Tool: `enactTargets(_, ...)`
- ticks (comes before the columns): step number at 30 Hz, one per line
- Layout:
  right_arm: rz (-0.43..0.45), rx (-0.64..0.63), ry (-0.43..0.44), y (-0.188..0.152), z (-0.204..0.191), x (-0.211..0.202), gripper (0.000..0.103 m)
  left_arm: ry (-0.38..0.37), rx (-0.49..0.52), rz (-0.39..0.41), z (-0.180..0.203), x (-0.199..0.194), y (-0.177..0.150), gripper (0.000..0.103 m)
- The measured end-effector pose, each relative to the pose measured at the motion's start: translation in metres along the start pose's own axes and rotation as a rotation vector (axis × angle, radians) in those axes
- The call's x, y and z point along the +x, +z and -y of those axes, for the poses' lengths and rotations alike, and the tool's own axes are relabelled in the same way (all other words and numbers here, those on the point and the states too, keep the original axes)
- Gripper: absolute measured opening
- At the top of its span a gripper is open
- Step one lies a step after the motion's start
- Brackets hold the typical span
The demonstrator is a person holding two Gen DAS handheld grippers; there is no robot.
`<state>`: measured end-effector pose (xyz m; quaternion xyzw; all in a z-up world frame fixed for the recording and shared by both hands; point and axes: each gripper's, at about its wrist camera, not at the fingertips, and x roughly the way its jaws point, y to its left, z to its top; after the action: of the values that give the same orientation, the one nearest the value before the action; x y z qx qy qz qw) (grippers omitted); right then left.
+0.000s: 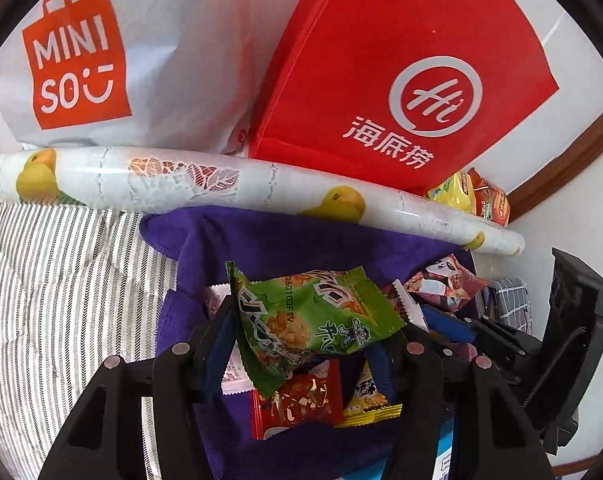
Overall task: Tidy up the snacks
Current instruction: 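Lower both packets onto the purple towel and open both tools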
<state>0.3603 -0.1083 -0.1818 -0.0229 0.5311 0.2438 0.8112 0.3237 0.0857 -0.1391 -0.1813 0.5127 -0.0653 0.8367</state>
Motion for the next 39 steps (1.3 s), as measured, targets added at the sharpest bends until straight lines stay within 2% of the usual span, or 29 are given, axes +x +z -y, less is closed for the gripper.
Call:
enactTargets(4, -0.006, -0.009, 0.015, -0.001, -0.002, -0.001, 0.053, -0.009, -0.009, -0.004, -0.001, 0.002, 0.0, 0.056)
enactTargets(11, 0.007, -0.027, 0.025, -0.002, -0.006, -0.015, 0.057, -0.04, -0.007, -0.023, 0.003, 0.011, -0.002, 0.056)
enactTargets(13, 0.029, -0.032, 0.019, -0.002, -0.005, -0.023, 0.067, -0.049, -0.009, -0.033, 0.004, 0.014, -0.002, 0.056)
enactTargets(14, 0.045, -0.032, 0.016, -0.002, -0.003, -0.028, 0.069, -0.049, -0.008, -0.036, 0.004, 0.014, -0.003, 0.056)
enactTargets(23, 0.138, 0.053, 0.01, 0.004, 0.018, -0.059, 0.069, -0.065, 0.022, -0.049, 0.014, 0.02, -0.004, 0.058)
enactTargets(26, 0.168, 0.09, 0.032, 0.005, 0.025, -0.068, 0.069, -0.053, 0.02, -0.063, 0.014, 0.022, -0.004, 0.063)
enactTargets(29, 0.193, 0.104, 0.028, 0.007, 0.025, -0.073, 0.069, -0.041, 0.017, -0.063, 0.013, 0.021, -0.004, 0.072)
enactTargets(33, 0.215, 0.093, 0.024, 0.006, 0.02, -0.08, 0.069, -0.058, 0.013, -0.047, 0.012, 0.011, -0.003, 0.078)
enactTargets(39, 0.238, 0.104, 0.012, 0.002, 0.013, -0.088, 0.069, -0.078, 0.046, 0.0, 0.015, -0.016, -0.003, 0.079)
